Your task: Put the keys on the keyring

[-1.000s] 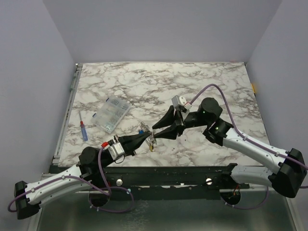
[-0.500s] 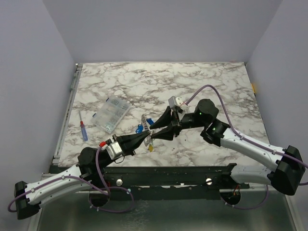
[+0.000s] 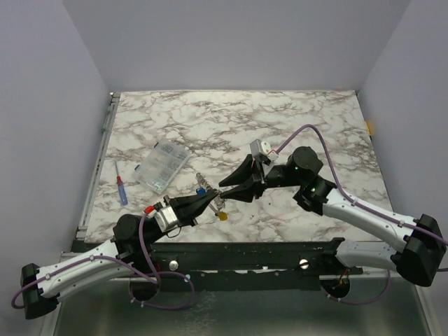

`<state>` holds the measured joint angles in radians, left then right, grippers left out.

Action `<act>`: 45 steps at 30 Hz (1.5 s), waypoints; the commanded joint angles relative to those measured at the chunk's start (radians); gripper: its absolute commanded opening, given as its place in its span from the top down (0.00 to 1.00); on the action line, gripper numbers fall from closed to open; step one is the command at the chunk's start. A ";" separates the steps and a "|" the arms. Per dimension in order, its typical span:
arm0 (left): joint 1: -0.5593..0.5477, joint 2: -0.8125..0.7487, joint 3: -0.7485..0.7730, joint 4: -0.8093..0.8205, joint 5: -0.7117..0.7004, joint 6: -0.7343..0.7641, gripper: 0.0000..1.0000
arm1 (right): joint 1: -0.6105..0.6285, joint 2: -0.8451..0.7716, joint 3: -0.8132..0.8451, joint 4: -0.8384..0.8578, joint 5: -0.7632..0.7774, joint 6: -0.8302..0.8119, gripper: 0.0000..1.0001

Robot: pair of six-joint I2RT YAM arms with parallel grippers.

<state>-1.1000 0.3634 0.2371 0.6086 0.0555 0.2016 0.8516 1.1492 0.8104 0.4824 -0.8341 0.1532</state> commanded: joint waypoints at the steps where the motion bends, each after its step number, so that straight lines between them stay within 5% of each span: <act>1: -0.003 -0.001 0.009 0.065 0.017 -0.015 1.00 | 0.007 0.019 -0.014 0.051 0.014 0.012 0.61; 20: -0.004 -0.015 -0.092 0.334 -0.040 -0.140 1.00 | 0.007 0.050 -0.010 0.070 0.001 0.008 0.74; 45: -0.003 0.062 -0.112 0.375 0.007 -0.147 1.00 | 0.007 -0.034 0.023 0.064 -0.082 0.036 0.55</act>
<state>-1.1000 0.4088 0.1230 0.9421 0.0326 0.0509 0.8516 1.1332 0.8085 0.5377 -0.8692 0.1905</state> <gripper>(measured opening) 0.018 0.446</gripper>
